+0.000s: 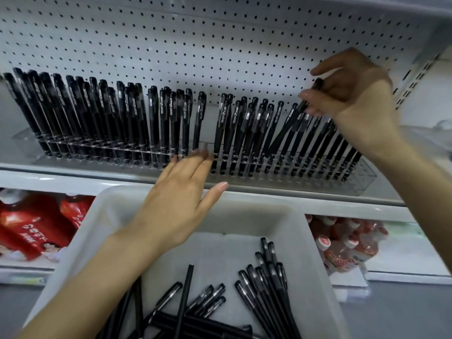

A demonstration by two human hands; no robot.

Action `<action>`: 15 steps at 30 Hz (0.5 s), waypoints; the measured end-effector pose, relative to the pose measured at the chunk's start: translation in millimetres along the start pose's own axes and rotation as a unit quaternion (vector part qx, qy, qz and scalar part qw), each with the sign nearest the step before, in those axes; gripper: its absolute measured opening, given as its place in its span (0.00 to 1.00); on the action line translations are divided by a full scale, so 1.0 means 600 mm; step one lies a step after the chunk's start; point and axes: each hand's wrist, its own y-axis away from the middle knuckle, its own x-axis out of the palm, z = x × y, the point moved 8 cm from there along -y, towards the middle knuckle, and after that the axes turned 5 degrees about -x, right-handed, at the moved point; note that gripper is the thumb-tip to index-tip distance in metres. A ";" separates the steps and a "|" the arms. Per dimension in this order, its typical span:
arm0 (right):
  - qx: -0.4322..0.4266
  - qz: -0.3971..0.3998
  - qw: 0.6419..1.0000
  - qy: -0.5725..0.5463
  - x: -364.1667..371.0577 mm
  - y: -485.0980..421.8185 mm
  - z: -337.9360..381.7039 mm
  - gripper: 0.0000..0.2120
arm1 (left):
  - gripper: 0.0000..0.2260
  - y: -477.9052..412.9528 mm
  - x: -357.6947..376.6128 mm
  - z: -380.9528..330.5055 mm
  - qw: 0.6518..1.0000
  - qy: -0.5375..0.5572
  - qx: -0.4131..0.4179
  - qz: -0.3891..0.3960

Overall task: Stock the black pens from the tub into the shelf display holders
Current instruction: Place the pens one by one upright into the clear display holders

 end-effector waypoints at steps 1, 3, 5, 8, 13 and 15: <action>-0.001 0.001 1.000 0.005 0.003 0.000 -0.001 0.14 | 0.35 0.000 0.000 0.000 1.000 0.002 0.000 -0.001; 0.002 0.007 1.000 0.027 0.011 0.000 -0.005 0.15 | 0.34 0.001 0.002 -0.001 1.000 0.004 -0.002 0.001; 0.004 0.016 0.998 0.057 0.023 0.001 -0.009 0.15 | 0.34 0.002 0.005 0.000 1.000 -0.001 -0.004 0.003; -0.013 0.030 0.994 0.107 0.042 0.004 -0.010 0.13 | 0.34 0.005 0.008 -0.001 1.000 -0.008 -0.009 0.006; -0.029 0.044 0.992 0.119 0.061 0.012 -0.019 0.15 | 0.38 0.005 0.009 -0.002 0.999 -0.026 -0.010 0.023; -0.034 0.041 0.991 0.120 0.059 0.013 -0.024 0.16 | 0.39 0.005 0.010 -0.002 0.999 -0.027 -0.010 0.025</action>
